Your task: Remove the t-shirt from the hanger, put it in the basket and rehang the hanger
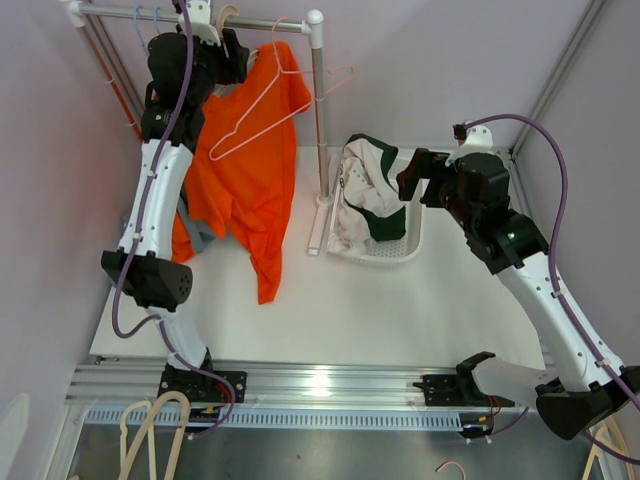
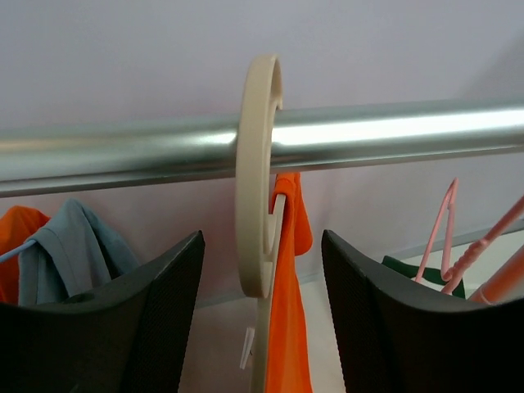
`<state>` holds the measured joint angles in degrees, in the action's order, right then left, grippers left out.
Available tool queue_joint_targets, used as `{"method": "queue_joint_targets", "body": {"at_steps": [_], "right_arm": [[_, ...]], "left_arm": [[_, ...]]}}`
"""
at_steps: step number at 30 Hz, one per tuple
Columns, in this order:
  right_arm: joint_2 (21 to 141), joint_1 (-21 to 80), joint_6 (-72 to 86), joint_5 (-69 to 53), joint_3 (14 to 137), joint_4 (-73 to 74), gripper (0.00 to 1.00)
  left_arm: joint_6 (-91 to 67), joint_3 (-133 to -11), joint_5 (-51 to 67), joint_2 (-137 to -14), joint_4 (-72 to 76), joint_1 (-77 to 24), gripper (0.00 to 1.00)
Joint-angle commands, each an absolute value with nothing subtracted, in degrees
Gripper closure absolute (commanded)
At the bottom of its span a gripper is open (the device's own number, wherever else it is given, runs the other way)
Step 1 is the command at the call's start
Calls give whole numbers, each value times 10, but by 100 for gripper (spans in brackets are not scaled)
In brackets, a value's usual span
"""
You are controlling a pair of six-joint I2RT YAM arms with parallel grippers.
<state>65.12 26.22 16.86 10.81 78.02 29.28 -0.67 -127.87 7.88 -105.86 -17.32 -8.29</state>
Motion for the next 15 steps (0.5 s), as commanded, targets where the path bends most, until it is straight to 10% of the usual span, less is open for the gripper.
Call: {"method": "queue_joint_targets", "body": {"at_steps": [1,9,15], "right_arm": [[644,265,162,105,795,279,0],[643,265,157,108,794,281,0],[643,265,158,109,790,280,0]], "left_arm": [[-20,-1318,73,-1076,-165,-77,36],[-39,-1341,87,-1100,-144,-77,48],[-53,-1365,84,-1114,-144,-78,99]]}}
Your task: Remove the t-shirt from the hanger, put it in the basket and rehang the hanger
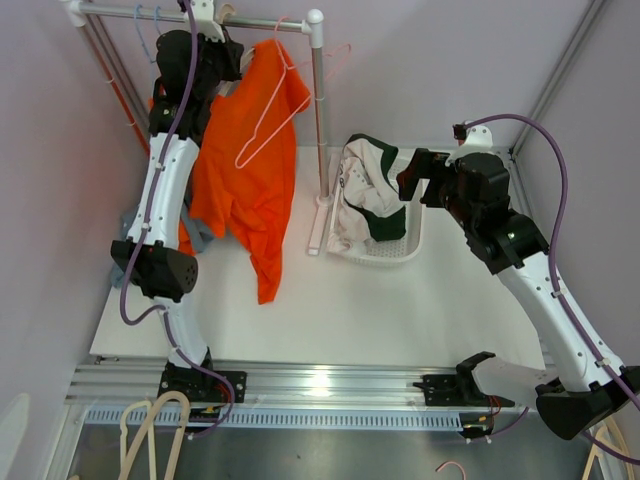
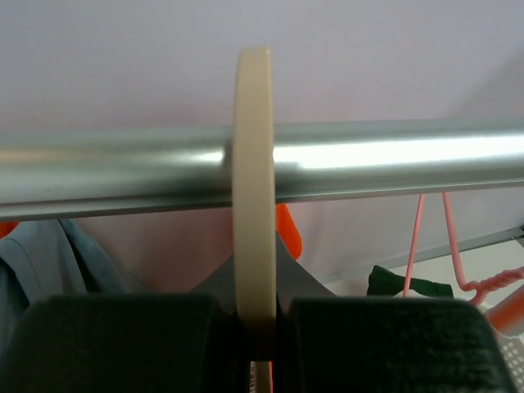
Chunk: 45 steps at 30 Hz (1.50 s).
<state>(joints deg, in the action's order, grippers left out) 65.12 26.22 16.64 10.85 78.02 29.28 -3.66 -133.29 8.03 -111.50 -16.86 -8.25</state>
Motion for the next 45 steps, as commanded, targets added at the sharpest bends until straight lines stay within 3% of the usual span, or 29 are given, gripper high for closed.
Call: {"method": "queue_joint_targets", "body": {"at_steps": [1,16,21,32,38,41,45], "right_arm": [[643,265,157,108,788,280,1],[635,265,165,96,779,282,0],[630,267,153,73,777,268,0],[629,355,112,6,781,193,1],[628,464,51,-35,749,141,0],[630,503,36,-71,725,99,1],[643,554,38,-109,709,41,1]], "left_arm": [[-54,-1365,84,-1113,-142,-78,99],[-38,-1393,5,-1069,-108,-109,99],[-9,-1317,-69,-1011,-92,-135,99],[12,-1109,-316,-862,-37,-208,99],[34,-1100,-493,-852,-45,-255,99],[79,-1107,-668,-869,-14,-284,99],[79,-1103,-726,-868,-47,-309,99]]}}
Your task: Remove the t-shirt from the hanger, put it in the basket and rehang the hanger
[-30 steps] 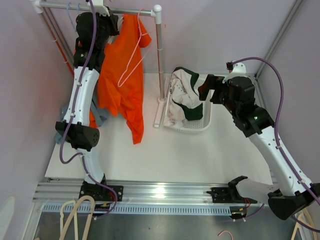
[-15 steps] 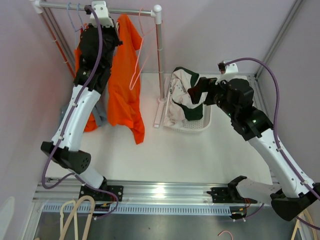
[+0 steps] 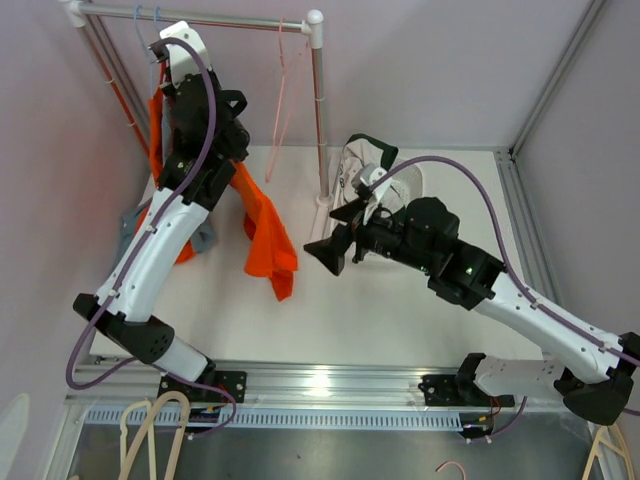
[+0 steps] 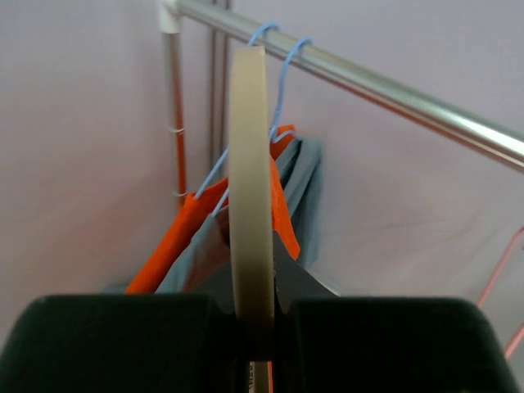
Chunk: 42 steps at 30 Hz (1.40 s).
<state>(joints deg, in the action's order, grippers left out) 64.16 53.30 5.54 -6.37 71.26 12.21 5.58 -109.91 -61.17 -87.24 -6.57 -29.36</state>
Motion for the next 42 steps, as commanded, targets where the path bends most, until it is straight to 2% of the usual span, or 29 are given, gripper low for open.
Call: {"method": "queue_joint_targets", "body": {"at_steps": [1,10,11,13,14,16,17,32,36,42], "right_arm": [[649,569,40,-119,707,16,0],[735,612,44,-124,738,-80,0],[753,614,44,-126,744,-84,7],[775,616,45,-114,772,-72,28],[793,618,43,-111,782,-64,55],[804,621,40,-92,796,-48,82],[806,625,41,-85,796,-43,100],[641,790,34,112,665,18,100],[602,812,73,143,571,4,100],[574,821,112,161,498,-28,100]], "left_arm": [[79,-1100,-746,-866,-52,-319,99],[62,-1045,-774,-831,-68,-377,99],[63,-1043,-776,-831,-69,-378,99],[62,-1037,-778,-832,-69,-380,99],[62,-1037,-779,-833,-69,-381,99],[62,-1039,-774,-833,-69,-381,99],[62,-1037,-773,-832,-68,-381,99],[105,-1057,-751,-869,-27,-358,99],[127,-1086,-744,-877,-21,-351,99],[162,-1106,-739,-885,-4,-345,99]]}}
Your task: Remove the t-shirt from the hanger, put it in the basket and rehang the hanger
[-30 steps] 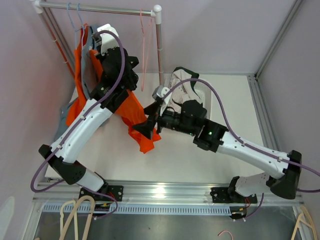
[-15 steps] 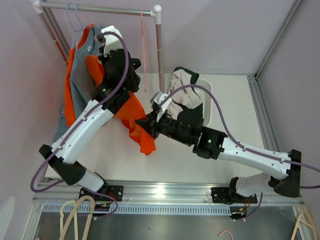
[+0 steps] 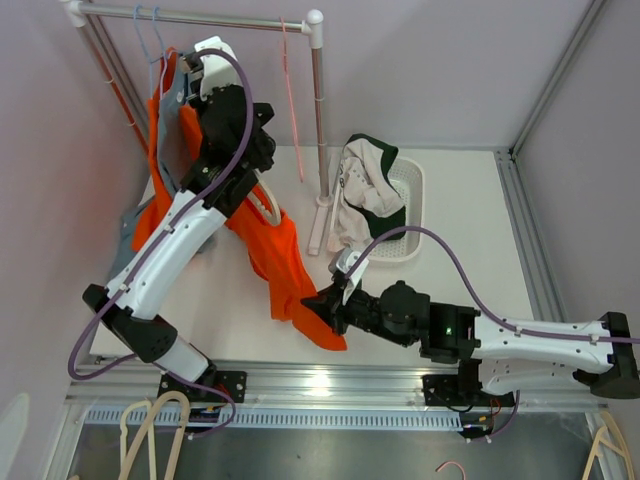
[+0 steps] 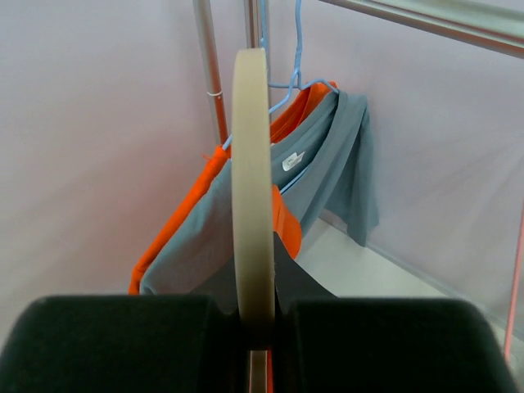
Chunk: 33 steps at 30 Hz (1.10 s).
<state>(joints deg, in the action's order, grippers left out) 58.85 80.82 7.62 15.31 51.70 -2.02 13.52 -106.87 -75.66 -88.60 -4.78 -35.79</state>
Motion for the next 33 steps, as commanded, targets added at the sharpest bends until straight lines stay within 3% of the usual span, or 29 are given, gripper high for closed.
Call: {"method": "queue_joint_targets", "body": {"at_steps": [1,6,9,10,14,21,33], "right_arm": [[576,821,114,164,491,-31,100],[606,818,105,186,486,-56,100],[638,803,95,186,511,-63,100],[652,786,91,183,521,-66,100],[698,726,82,157,581,-67,100],[769,639,95,146,671,-29,100],[758,586,149,105,602,33,100]], "left_arm": [[151,-1108,-738,-886,-12,-345,99],[99,-1141,-723,-887,-93,-349,99],[-13,-1206,-687,-887,-271,-370,99],[-89,-1220,-648,-883,-375,-376,99],[-247,-1234,-505,-835,-558,-396,99],[-284,-1080,-334,-684,-575,-445,99],[-243,-1113,-253,-549,-676,-444,99]]}}
